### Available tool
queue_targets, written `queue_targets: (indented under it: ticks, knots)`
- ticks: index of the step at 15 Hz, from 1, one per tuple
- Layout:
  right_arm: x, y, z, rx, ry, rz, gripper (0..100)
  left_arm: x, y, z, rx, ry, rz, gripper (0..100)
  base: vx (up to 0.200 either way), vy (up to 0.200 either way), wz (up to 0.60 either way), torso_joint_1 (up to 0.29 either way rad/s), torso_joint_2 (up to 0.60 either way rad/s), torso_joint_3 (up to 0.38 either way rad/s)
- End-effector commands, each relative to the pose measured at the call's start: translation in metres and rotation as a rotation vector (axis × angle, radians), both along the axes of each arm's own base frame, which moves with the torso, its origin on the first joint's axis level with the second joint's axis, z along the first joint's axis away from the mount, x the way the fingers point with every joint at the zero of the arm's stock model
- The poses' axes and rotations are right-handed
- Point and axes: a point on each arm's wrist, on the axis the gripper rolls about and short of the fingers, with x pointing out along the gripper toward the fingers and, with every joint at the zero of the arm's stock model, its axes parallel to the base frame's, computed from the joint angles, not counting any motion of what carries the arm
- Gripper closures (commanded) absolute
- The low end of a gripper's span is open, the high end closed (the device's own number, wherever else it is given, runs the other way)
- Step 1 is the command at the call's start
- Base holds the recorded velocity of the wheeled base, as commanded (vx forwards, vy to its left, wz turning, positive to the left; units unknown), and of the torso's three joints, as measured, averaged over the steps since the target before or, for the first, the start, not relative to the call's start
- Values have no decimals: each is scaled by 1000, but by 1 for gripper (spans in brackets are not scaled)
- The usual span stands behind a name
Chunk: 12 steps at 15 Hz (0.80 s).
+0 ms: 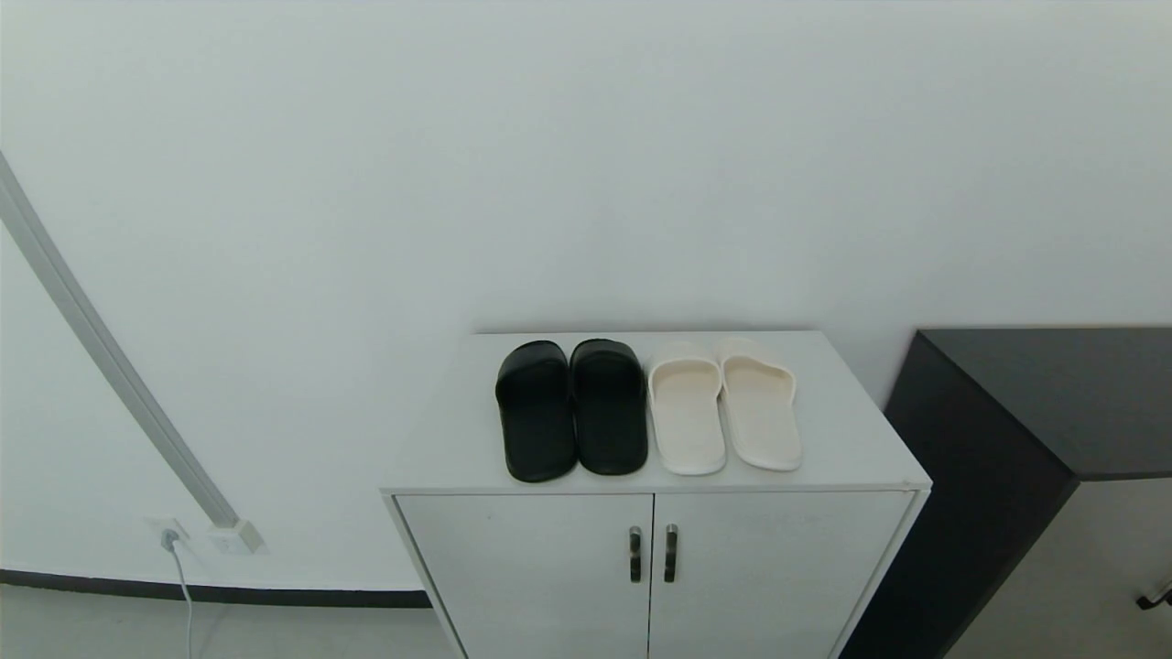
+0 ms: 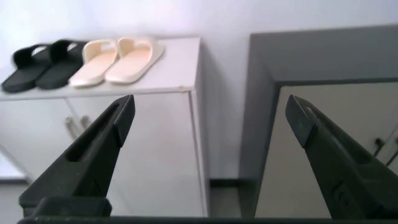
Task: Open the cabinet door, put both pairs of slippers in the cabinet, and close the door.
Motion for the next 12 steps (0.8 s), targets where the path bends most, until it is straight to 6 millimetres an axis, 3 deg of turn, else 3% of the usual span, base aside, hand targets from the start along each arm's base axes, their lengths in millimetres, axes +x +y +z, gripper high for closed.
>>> queue_targets:
  ticks: [1, 2, 8, 12]
  knots:
    - [21, 1, -1, -2, 183, 58, 0, 0, 0, 0, 0, 1, 1, 100, 0, 0, 0, 0, 0, 0]
    - [25, 1, -2, -1, 199, 67, 0, 0, 0, 0, 1, 1, 1, 100, 0, 0, 0, 0, 0, 0]
    - [90, 6, 47, -4, 208, 128, 0, 0, 0, 0, 1, 2, 1, 100, 0, 0, 0, 0, 0, 0]
    - [120, 13, 75, -7, 198, 175, 0, 0, 0, 0, 3, 1, 1, 100, 0, 0, 0, 0, 0, 0]
